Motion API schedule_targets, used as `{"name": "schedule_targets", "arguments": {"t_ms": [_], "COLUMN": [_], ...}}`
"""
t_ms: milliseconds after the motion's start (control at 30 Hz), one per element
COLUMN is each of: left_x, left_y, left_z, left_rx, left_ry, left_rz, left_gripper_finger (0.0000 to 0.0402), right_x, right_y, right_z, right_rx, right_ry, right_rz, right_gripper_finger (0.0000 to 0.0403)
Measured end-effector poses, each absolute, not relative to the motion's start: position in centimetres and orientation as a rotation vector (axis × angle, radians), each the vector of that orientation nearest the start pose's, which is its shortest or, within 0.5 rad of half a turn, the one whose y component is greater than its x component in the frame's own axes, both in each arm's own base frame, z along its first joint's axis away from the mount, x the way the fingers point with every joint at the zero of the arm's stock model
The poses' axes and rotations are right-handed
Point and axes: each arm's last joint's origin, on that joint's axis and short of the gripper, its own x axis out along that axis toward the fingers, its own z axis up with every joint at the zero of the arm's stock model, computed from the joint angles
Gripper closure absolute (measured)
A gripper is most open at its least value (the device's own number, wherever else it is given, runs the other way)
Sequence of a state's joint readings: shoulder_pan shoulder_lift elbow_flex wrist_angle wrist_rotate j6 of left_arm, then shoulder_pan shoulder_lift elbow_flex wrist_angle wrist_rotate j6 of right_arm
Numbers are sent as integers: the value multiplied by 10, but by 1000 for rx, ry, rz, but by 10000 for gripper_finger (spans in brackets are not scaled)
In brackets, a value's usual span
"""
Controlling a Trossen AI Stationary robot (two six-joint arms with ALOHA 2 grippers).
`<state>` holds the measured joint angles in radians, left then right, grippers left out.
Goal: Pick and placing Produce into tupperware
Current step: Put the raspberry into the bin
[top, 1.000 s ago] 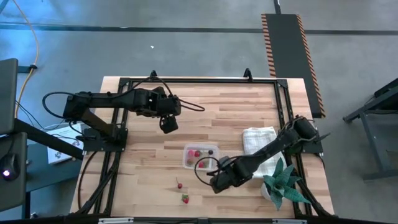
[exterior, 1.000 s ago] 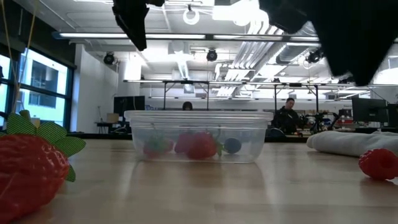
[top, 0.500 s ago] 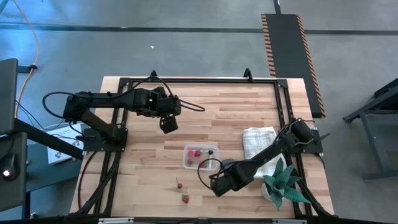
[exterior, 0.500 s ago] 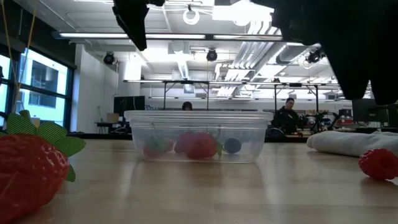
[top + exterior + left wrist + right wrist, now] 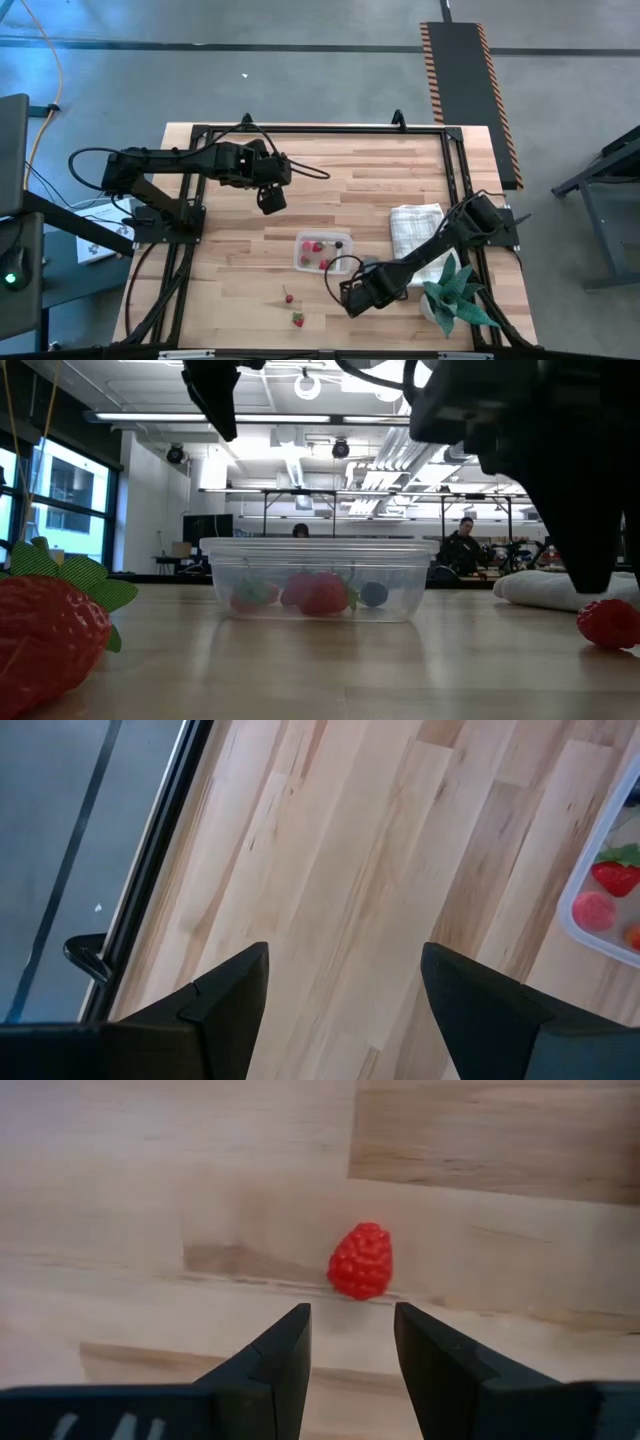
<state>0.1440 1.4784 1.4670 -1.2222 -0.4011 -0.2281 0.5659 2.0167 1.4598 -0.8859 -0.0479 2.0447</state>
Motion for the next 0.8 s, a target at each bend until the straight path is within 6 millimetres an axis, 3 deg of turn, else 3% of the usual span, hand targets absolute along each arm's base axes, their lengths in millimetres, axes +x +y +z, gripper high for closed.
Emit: {"name": "schedule_targets", "arguments": {"t_ms": [567, 800], "left_x": [273, 273], "left_y": [50, 50], "left_z": [336, 336], "left_rx": [-40, -41], "left_ry": [1130, 1131], "left_rz": [582, 580], "left_gripper_finger": [151, 151], "right_x": [322, 323], "right_y": [199, 199], "right_z": [146, 147], "right_rx": [1252, 1243], "right_ry": [1238, 1242], "right_rz": [-1026, -995], "right_gripper_finger": [268, 320]}}
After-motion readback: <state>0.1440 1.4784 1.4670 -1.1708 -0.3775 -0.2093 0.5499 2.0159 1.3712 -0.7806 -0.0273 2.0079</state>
